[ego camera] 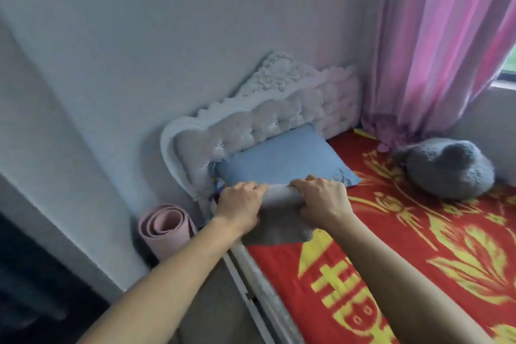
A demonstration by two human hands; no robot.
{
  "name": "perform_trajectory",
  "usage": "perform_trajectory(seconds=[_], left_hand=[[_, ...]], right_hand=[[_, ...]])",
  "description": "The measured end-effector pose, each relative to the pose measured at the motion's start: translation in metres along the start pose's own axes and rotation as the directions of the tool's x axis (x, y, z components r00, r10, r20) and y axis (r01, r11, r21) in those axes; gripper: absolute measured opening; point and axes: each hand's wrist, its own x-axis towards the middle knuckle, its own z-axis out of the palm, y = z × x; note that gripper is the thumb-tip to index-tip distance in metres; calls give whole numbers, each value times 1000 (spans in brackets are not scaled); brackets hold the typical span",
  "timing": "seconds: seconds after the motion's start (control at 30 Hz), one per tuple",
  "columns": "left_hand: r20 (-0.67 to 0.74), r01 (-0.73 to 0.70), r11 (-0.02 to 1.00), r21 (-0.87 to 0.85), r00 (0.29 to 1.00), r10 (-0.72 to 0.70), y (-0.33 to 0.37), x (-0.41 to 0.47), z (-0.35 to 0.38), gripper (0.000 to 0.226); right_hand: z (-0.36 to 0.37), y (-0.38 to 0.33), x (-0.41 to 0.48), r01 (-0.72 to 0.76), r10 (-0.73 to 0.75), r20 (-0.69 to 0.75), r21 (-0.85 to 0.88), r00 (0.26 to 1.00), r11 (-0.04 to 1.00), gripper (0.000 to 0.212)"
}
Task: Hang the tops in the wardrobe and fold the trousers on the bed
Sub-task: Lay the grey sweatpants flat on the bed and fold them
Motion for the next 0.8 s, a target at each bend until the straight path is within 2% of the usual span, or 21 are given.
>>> perform_trajectory(seconds=[0.13,0.33,0.5,0.63,0.8], left_hand=[[14,193,976,101,981,-195,-78,-72,-48,50],[-118,431,870,241,902,-414,-204,-194,-136,39],[-346,589,733,341,803,-485,-314,-305,-213,43],[-445,682,585,438,731,-518,-405,-392,-277,40],[-564,786,385,484,616,-550,-495,-489,-353,39]], right_hand=[[-23,-102,21,205,-204,-25,77,979,976,48],[-96,-282,42,475,-456,-165,104,875,874,54],[-174,-448,53,636,-597,-329,15,732,772,47],[-234,-588,55,712,-644,-418,9,641,702,38],[-304,-741,49,824,-695,-518,34,499,566,37]])
